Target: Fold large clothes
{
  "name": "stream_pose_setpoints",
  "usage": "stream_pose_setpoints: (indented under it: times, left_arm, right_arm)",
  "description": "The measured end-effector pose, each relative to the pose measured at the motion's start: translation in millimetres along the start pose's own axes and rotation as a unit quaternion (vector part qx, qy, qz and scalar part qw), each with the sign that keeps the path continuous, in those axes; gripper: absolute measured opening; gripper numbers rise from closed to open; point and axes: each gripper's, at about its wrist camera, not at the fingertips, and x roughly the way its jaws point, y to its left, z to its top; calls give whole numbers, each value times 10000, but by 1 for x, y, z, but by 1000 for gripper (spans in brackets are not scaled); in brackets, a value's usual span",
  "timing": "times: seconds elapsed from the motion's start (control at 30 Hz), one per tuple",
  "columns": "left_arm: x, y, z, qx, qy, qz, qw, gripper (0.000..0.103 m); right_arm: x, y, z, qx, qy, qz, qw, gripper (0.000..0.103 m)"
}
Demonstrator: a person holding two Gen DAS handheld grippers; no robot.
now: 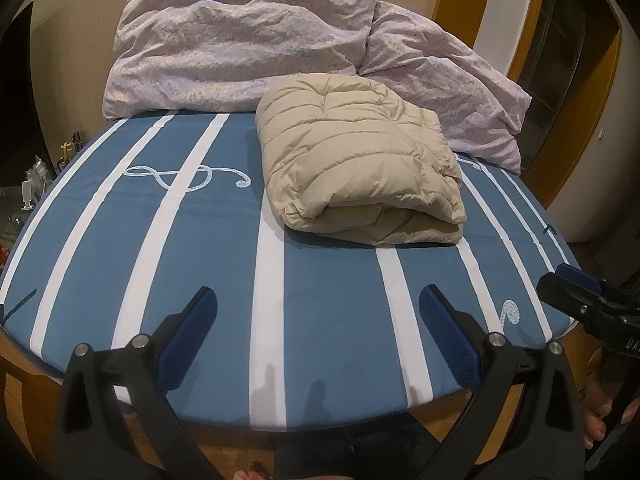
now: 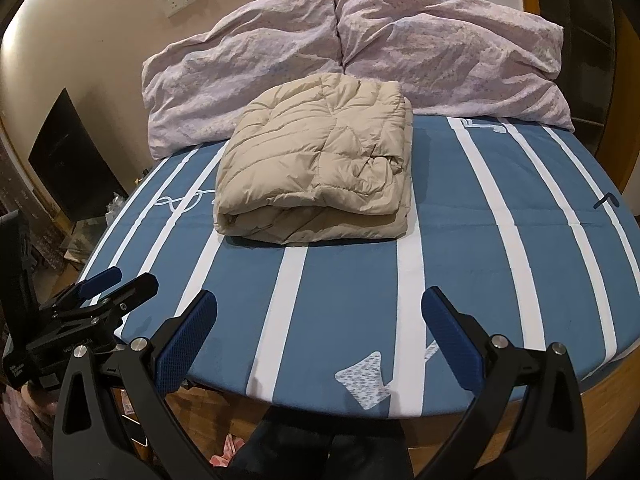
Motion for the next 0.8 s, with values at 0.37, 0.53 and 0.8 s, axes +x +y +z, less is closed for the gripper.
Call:
stream_pose_setpoints:
  times: [0.37, 0.53, 0.8]
  left_arm:
    - [-9, -1, 0, -11, -67, -16, 10000, 101]
    - [-11, -4, 0, 16, -72, -49, 10000, 101]
    - [-11, -5, 1, 13, -65, -46, 10000, 101]
  right_arm:
    - [-5, 5, 0, -35, 8, 108, 9999, 102]
    - [-6, 7, 0, -37, -9, 113, 9999, 102]
    - [-6, 6, 0, -20, -12, 101, 9999, 102]
